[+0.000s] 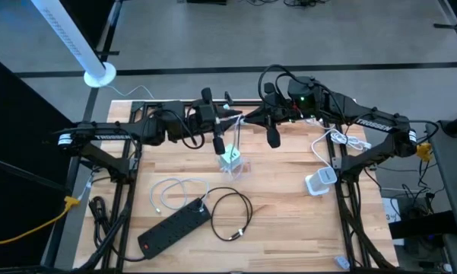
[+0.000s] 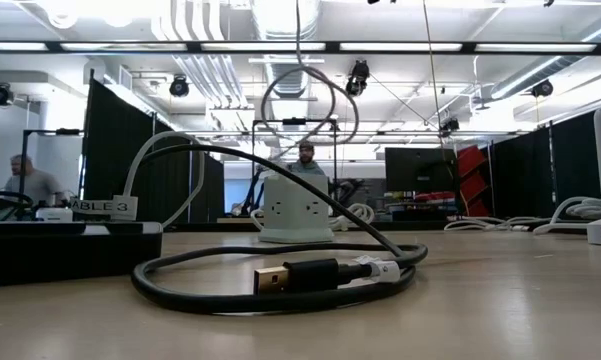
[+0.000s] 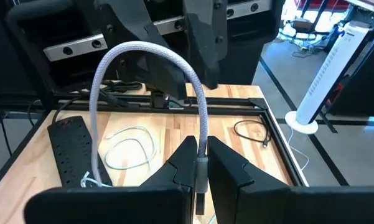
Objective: Insert USB
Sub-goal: Insert the purple charger cable into the light green outlet extension
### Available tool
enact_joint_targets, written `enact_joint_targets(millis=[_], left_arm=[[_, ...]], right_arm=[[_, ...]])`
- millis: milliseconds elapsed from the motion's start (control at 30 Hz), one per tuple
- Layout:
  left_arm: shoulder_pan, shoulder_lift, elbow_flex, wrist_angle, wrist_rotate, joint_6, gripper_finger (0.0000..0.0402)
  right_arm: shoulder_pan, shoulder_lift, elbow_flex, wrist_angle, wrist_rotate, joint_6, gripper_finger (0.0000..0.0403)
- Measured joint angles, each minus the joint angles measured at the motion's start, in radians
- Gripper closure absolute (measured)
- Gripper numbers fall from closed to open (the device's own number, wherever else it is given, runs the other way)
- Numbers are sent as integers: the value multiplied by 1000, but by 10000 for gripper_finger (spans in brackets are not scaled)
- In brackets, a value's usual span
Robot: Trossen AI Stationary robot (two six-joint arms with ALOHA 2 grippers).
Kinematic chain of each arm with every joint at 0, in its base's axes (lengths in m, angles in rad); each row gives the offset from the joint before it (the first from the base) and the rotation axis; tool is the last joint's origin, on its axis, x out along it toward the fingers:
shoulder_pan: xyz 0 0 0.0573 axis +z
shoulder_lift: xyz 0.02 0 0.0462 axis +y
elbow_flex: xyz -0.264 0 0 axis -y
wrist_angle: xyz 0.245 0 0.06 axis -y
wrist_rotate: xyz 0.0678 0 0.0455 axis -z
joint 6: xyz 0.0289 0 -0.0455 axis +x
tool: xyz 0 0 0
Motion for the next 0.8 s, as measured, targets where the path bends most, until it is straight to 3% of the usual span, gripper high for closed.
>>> enact_joint_targets(millis=[133, 367, 500, 800], left_arm=[[0, 0, 0, -2, -3, -18, 399], [0, 0, 0, -2, -5, -29, 401], [0, 0, 0, -25, -6, -33, 401], [0, 0, 0, -39, -8, -49, 401]], right_arm=[[0, 7, 0, 0, 0, 4, 385], [0, 8, 0, -3, 0, 9, 307], [0, 8, 0, -2, 0, 12, 282], [0, 24, 0, 1, 0, 48, 286]])
